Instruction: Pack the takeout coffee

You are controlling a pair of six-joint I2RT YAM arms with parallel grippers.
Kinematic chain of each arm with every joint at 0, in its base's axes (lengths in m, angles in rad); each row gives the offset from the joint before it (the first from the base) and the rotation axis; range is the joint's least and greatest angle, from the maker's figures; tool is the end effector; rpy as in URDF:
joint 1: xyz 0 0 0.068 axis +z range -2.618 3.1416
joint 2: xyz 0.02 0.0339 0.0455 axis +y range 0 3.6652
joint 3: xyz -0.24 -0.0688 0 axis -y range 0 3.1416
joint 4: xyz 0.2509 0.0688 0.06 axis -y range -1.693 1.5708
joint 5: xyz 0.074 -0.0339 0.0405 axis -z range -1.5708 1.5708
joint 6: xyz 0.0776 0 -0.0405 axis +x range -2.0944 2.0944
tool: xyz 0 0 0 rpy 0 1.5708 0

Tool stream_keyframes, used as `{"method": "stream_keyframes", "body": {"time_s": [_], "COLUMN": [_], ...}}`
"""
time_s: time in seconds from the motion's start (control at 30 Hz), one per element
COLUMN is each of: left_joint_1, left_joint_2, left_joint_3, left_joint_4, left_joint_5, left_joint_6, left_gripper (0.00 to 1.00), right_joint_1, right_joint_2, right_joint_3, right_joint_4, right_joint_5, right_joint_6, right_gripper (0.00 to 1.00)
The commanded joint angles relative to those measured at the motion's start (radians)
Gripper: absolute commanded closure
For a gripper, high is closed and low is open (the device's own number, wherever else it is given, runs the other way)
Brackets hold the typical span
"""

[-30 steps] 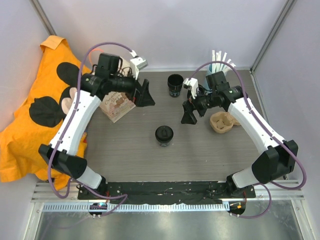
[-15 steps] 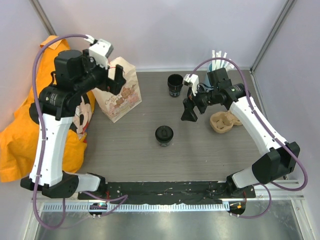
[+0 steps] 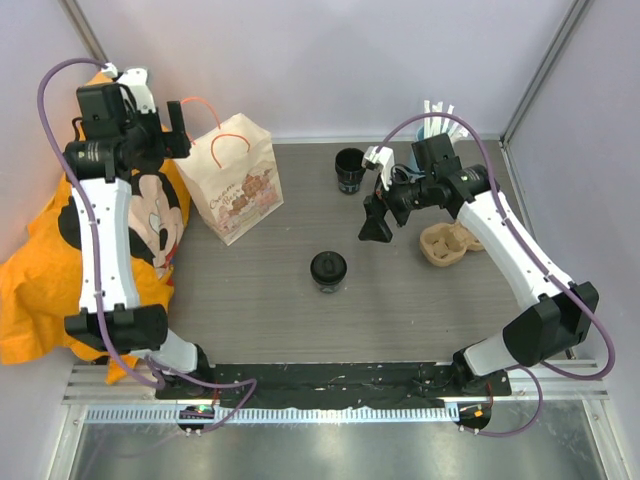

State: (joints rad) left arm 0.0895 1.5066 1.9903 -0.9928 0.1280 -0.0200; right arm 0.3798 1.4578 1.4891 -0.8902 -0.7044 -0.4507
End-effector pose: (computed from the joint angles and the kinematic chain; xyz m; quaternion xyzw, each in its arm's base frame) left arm 0.3302 0.0197 0.4492 -0.0148 0.8611 -0.0376 0.5068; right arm 0.2867 0.1686 0.3190 -0.4649 0.7565 0.3115 0.3383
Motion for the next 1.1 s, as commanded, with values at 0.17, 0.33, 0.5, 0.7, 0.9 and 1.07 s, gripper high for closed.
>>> {"method": "stream_keyframes", "body": {"time_s": [0.17, 0.33, 0.5, 0.7, 0.9, 1.07], "left_joint_1": [0.107, 0.107, 0.105, 0.107, 0.107, 0.107], "left_joint_2": [0.200, 0.279, 0.323, 0.359, 0.382, 0.422], "left_joint_3": [0.099, 0.111, 0.117, 0.140, 0.146, 0.177], "left_joint_4": [0.026, 0.042, 0.045, 0.026, 0.019, -0.012], "left_joint_5": [0.127, 0.143, 0.179, 0.196, 0.194, 0.199], "left_joint_6": [-0.003, 0.064, 0.088, 0.084, 0.091, 0.104], "left_gripper": [0.00, 0.00, 0.10, 0.23, 0.40, 0.45], "right_joint_1": [0.011, 0.013, 0.014, 0.021, 0.031, 0.042], "right_joint_2": [0.007, 0.004, 0.007, 0.004, 0.003, -0.004], "right_joint_3": [0.034, 0.037, 0.036, 0.045, 0.065, 0.083], "right_joint_4": [0.023, 0.027, 0.025, 0.022, 0.001, -0.019], "right_joint_5": [-0.029, -0.026, -0.015, -0.010, 0.002, 0.011], "right_joint_6": [-0.010, -0.006, -0.003, 0.000, 0.000, -0.008], "right_gripper": [0.01, 0.01, 0.02, 0.01, 0.01, 0.02]}}
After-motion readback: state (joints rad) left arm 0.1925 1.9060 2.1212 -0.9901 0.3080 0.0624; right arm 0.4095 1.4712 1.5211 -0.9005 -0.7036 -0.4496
